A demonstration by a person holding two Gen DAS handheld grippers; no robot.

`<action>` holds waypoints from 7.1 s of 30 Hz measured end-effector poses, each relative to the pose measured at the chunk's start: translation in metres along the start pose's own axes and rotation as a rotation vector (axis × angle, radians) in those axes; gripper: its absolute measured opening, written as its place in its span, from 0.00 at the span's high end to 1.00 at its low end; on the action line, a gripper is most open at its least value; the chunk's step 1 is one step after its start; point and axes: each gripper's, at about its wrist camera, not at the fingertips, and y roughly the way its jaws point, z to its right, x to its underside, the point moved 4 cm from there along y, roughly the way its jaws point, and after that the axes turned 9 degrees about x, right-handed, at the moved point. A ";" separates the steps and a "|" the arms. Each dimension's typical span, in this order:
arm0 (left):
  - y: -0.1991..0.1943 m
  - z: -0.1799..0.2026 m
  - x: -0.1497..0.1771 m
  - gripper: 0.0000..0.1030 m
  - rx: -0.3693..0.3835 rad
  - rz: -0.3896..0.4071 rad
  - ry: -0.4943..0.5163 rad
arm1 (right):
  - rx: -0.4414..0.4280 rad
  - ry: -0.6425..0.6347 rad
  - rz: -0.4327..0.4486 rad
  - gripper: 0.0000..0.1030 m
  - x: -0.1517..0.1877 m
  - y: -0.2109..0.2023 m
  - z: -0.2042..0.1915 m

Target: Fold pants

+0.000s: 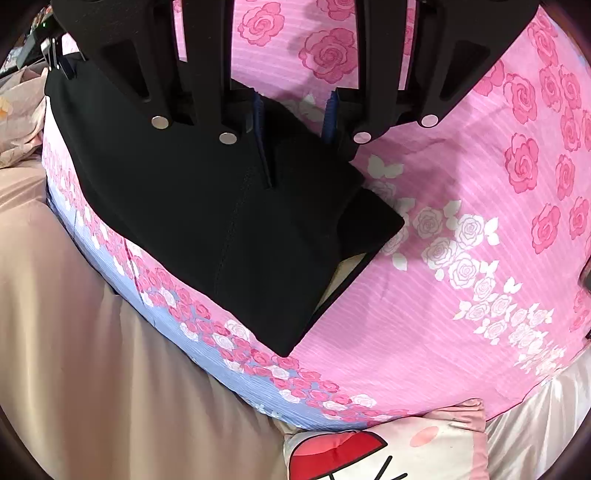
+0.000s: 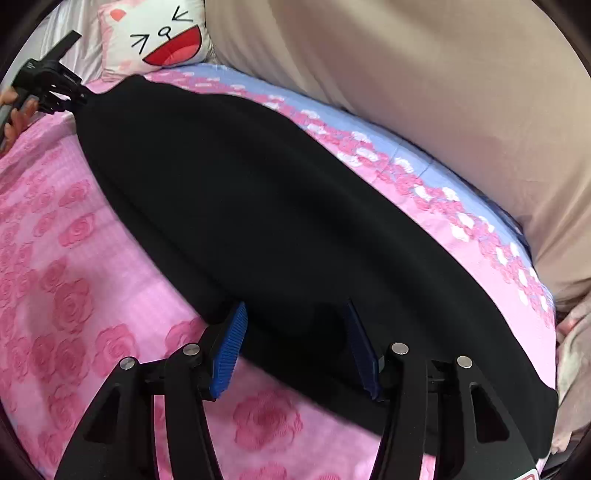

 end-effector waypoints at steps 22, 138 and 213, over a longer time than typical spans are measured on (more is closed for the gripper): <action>-0.007 0.000 -0.012 0.70 -0.228 0.040 0.117 | -0.489 -0.028 0.107 0.63 -0.054 -0.019 -0.067; 0.054 0.214 0.112 0.05 0.039 -0.034 0.449 | -0.424 0.948 -0.145 0.26 0.077 0.010 0.138; 0.005 0.065 0.067 0.36 0.021 0.065 -0.052 | -0.220 0.446 0.077 0.30 -0.015 -0.045 0.031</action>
